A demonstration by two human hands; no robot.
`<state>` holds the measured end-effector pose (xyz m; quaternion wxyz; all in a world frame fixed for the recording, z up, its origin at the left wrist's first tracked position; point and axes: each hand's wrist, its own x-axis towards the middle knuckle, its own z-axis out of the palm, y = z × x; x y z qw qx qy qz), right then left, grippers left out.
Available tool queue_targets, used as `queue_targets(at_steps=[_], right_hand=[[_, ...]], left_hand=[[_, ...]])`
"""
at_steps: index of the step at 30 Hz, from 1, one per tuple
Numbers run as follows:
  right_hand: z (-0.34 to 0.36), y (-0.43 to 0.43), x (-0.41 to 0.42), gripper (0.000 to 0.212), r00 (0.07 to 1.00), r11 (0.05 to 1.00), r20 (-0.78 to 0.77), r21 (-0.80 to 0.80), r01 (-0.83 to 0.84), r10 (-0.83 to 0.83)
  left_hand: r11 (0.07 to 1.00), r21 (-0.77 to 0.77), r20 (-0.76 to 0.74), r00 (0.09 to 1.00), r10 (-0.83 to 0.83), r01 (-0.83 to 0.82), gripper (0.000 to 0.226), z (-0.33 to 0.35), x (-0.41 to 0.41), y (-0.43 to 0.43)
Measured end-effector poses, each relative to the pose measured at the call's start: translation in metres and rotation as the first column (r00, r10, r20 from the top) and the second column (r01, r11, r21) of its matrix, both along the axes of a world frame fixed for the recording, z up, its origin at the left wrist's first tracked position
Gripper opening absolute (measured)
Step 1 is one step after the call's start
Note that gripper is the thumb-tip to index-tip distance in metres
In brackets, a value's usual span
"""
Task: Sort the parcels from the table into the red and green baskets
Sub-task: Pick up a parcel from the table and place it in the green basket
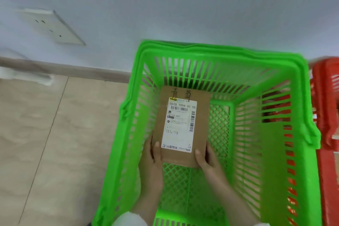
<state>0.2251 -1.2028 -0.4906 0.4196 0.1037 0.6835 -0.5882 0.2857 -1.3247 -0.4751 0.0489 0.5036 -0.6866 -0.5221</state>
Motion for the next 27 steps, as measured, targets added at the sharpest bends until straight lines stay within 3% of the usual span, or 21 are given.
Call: queue_targets(at_steps=[5, 7, 9, 11, 14, 16, 22, 27], right_hand=[[0.001, -0.002, 0.004, 0.063, 0.989, 0.99, -0.097, 0.096, -0.106, 0.115], [0.007, -0.003, -0.006, 0.073, 0.934, 0.95, -0.266, 0.265, -0.168, 0.239], [0.015, -0.008, -0.022, 0.07, 0.783, 0.855, -0.448, 0.479, -0.197, 0.431], [0.025, -0.022, -0.041, 0.063, 0.598, 0.759, -0.533, 0.615, -0.211, 0.598], [0.014, -0.05, -0.065, 0.062, 0.352, 0.636, -0.554, 0.749, -0.184, 0.754], [-0.002, -0.062, -0.071, 0.06, 0.274, 0.6, -0.55, 0.787, -0.145, 0.789], [-0.021, -0.06, -0.071, 0.057, 0.193, 0.568, -0.544, 0.817, -0.1, 0.817], [-0.001, -0.058, -0.078, 0.069, 0.225, 0.527, -0.481, 0.815, -0.242, 0.847]], left_hand=[[0.935, -0.33, 0.046, 0.992, -0.121, 0.129, 0.044, 0.002, -0.003, 0.009], [0.854, -0.446, 0.046, 0.96, -0.278, 0.268, 0.046, 0.007, -0.01, 0.009], [0.757, -0.501, 0.126, 0.901, -0.415, 0.419, 0.05, 0.008, -0.017, 0.004], [0.644, -0.527, 0.252, 0.826, -0.504, 0.554, 0.052, 0.001, -0.023, -0.002], [0.508, -0.541, 0.403, 0.736, -0.543, 0.671, 0.053, -0.016, -0.033, -0.01], [0.439, -0.567, 0.465, 0.711, -0.528, 0.697, 0.052, -0.025, -0.034, -0.01], [0.387, -0.592, 0.506, 0.699, -0.505, 0.707, 0.052, -0.033, -0.035, -0.005], [0.473, -0.428, 0.492, 0.638, -0.593, 0.77, 0.057, -0.014, -0.038, -0.014]])
